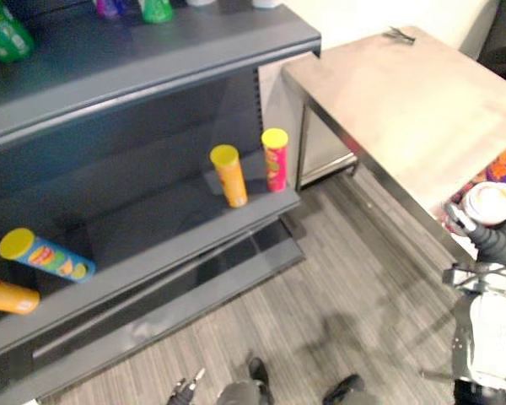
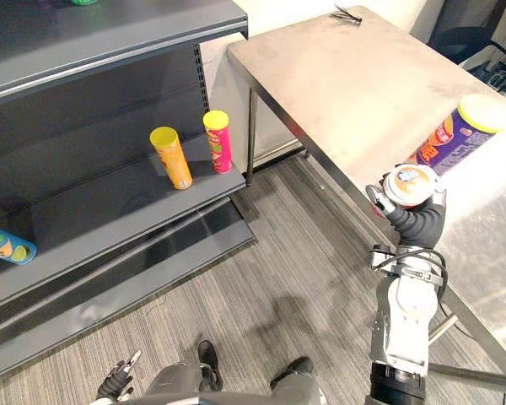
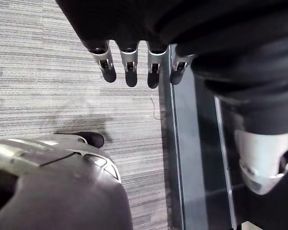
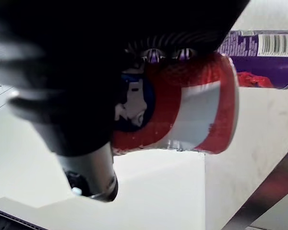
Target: Put the gum and the chips on the shelf.
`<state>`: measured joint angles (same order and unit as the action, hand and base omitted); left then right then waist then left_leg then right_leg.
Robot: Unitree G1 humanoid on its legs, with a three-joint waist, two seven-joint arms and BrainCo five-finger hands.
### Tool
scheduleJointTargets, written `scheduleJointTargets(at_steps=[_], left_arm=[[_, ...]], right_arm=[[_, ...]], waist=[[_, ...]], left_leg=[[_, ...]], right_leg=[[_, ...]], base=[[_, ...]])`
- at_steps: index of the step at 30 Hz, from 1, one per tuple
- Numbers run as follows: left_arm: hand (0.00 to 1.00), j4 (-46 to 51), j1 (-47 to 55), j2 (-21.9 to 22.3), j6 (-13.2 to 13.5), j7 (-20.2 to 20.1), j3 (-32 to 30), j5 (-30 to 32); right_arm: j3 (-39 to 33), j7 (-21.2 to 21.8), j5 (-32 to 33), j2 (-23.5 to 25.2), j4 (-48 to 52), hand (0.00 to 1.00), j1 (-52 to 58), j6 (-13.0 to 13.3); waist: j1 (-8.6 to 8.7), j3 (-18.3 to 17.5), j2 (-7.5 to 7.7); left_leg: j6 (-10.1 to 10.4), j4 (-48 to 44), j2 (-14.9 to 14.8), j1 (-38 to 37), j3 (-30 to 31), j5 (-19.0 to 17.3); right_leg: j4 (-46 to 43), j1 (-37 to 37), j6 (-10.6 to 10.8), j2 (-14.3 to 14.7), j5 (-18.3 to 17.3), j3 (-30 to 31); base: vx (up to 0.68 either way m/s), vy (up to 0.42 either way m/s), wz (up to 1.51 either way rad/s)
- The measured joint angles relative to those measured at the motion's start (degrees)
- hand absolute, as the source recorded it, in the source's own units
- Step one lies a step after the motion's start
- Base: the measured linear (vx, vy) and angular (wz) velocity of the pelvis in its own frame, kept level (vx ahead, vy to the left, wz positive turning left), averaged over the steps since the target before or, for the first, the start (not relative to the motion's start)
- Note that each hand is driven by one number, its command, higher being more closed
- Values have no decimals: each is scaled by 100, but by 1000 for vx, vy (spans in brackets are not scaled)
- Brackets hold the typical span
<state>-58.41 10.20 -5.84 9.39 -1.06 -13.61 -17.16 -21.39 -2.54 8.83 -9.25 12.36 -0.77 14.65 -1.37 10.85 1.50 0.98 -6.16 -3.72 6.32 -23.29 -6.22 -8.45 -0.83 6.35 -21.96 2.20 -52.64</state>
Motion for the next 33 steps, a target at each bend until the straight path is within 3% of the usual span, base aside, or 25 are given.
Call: scheduleJointTargets(at_steps=[10,12,14,16,19,20,21,22,23,24,26,29,32,33], left_arm=[[0,34,2,108,2,-60,-62,11],[0,151,2,84,5,-59,-35,6],[0,303,-5,67,9,-61,3,-7],[0,357,-7,65,9,-54,28,-67],[0,394,-33,63,9,-51,91,-72],[0,421,-20,36,9,-39,176,-72],[0,464,-3,-31,11,-14,338,-66],[0,485,-11,-72,13,1,445,-64],[0,481,-56,-135,16,37,556,-58],[0,468,-71,-180,22,88,600,-59],[0,376,-70,-228,23,103,670,-60],[0,354,-104,-263,24,127,742,-60],[0,184,-161,-309,60,121,873,-62],[0,153,-162,-296,60,128,870,-62]], right_arm=[[464,204,3,5,-254,100,-29,-32],[764,242,7,-6,-445,100,-149,-31],[1289,282,8,-71,-751,100,-390,-49],[1571,330,8,-109,-835,100,-490,-59],[1890,452,8,-126,-837,100,-528,-80],[1987,475,5,-140,-836,100,-514,-98],[2026,527,7,-151,-836,100,-504,-127],[2026,548,7,-149,-838,100,-495,-146],[2029,580,7,-148,-839,100,-420,-155],[2045,623,9,-148,-839,100,-326,-162],[2120,668,14,-150,-822,100,-209,-162],[2221,685,21,-144,-703,100,-65,-162],[2208,729,130,-85,-525,100,113,-161],[2205,736,131,-87,-526,100,98,-163]], waist=[[-28,6,12],[-29,38,59],[-78,114,66],[-199,141,80],[-365,199,96],[-362,217,107],[-343,232,100],[-321,254,81],[-307,288,30],[-255,303,28],[-147,326,60],[-51,331,108],[-18,352,230],[-35,348,202]], left_leg=[[-11,431,-8,-221,34,318],[-21,83,-80,-29,69,188],[-44,-738,-309,353,195,-194],[-64,-1046,-385,470,205,-377],[-155,-1174,-248,483,378,-593],[-206,-1141,-96,449,537,-633],[-291,-1052,65,403,726,-644],[-334,-1001,104,382,827,-626],[-430,-877,128,319,1088,-577],[-503,-658,215,181,1342,-453],[-460,-476,360,-79,1632,-348],[-415,-560,517,-215,1996,-363],[-59,-947,562,-234,2172,-598],[-21,-992,487,-212,2189,-620]], right_leg=[[116,52,0,172,7,37],[104,83,1,174,8,24],[2,127,1,219,8,-28],[-51,149,1,216,8,-27],[-423,207,2,-56,8,-9],[-841,134,-26,-298,-4,257],[-1538,-224,-489,-550,-48,1030],[-1835,-472,-713,-500,-194,1731],[-1968,-756,-575,2,-582,3017],[-1949,-904,-450,458,-889,3863],[-1787,-969,-355,834,-1043,4421],[-1460,-1209,-324,1110,-1022,4823],[-842,-1042,99,1174,-665,5139],[-737,-967,100,1239,-667,5105]], base=[[74,-25,2],[48,0,24],[5,38,26],[-9,101,13],[-10,162,32],[30,232,67],[50,194,72],[61,141,84],[88,74,103],[108,52,110],[164,4,115],[172,-55,92],[159,-140,84],[143,-204,35]])
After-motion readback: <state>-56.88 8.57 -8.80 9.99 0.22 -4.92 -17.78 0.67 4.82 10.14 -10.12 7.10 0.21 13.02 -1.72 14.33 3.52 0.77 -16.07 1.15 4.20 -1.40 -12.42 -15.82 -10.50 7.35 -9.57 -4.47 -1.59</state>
